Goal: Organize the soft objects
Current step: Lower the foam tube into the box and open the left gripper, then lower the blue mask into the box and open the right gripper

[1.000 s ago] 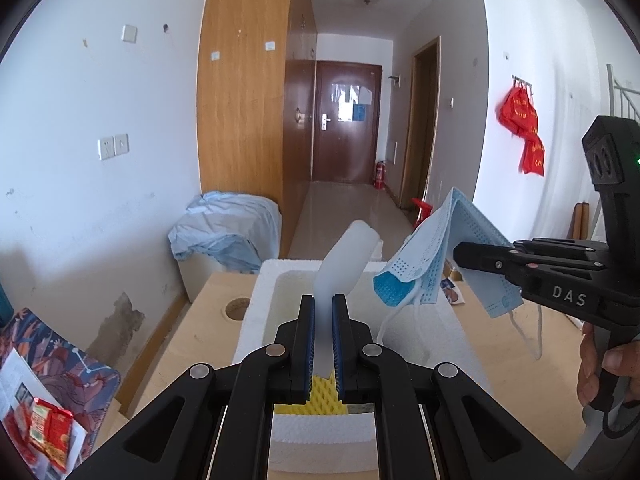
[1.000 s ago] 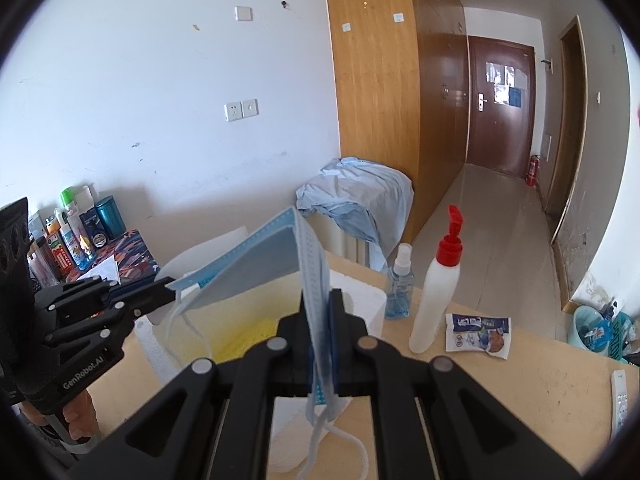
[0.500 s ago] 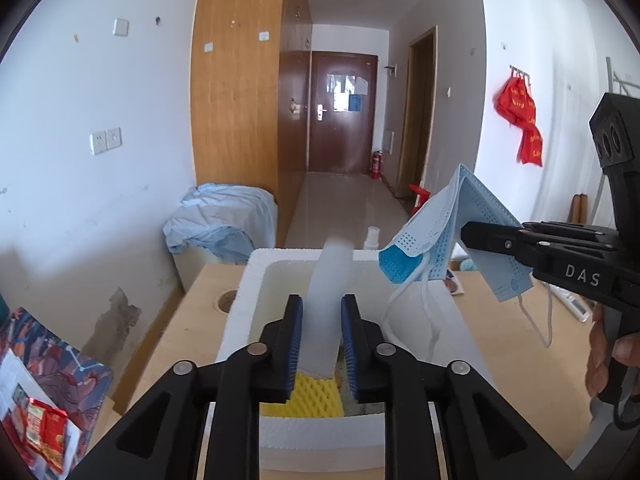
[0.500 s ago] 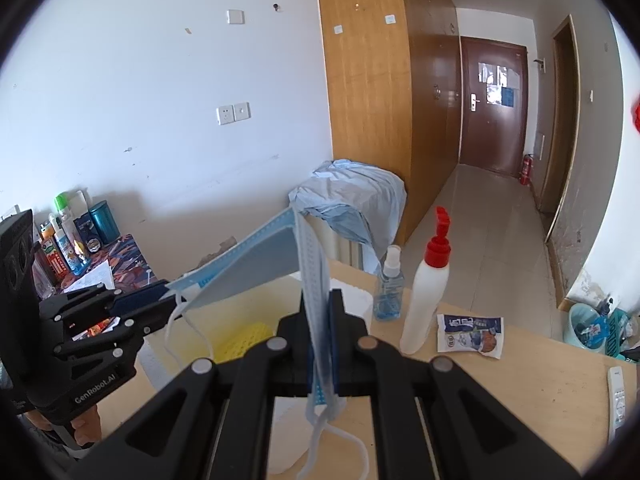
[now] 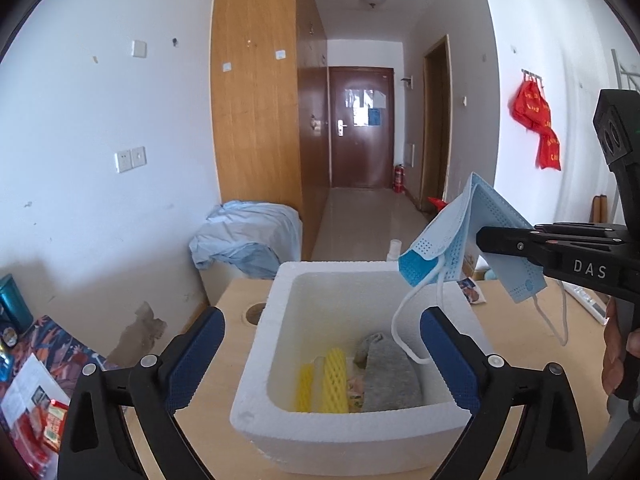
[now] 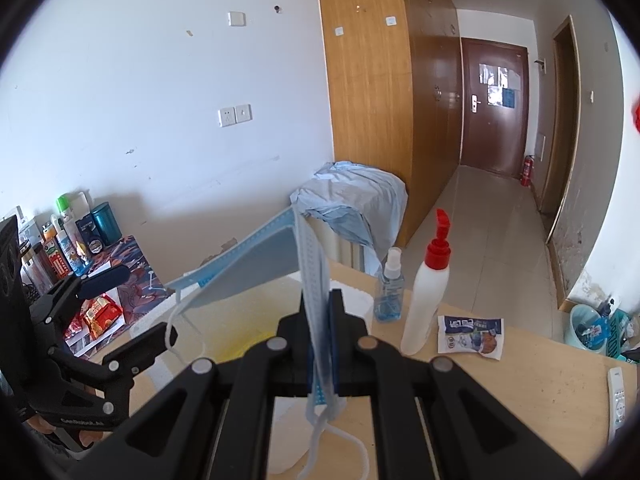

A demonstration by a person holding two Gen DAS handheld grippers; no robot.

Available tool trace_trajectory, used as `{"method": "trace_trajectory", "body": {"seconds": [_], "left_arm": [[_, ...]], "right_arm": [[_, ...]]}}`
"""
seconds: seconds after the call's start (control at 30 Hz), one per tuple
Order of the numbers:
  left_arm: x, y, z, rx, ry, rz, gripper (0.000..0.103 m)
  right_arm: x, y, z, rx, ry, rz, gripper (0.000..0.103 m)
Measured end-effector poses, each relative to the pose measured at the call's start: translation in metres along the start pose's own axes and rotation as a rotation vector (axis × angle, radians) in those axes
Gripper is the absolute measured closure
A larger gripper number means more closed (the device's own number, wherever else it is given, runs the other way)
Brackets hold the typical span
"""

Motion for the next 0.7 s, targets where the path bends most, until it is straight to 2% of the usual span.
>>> {"method": "trace_trajectory", "body": {"seconds": [0.23, 0.7], "left_arm": [[-0.003, 0.012, 0.016, -0.008, -0.028, 0.036, 0.004], [-0.008, 0.028, 0.041, 0.056, -0.054, 0.053, 0.004]], "right_arm": [[-0.001, 0.005, -0.001, 0.012, 0.002, 0.002, 0.094], [0.000, 0.031, -0.019, 0.067, 0.022, 0.022, 0.094]]}}
Point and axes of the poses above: each gripper's, at about its wrist camera, not at the fingertips, and z roughly against the way its jaws point, y to its left, x to its top, the point moved 4 cm from there along -z, roughly the way its jaws point, and after that the axes turned 2 degrees about x, right-handed, at the moved point
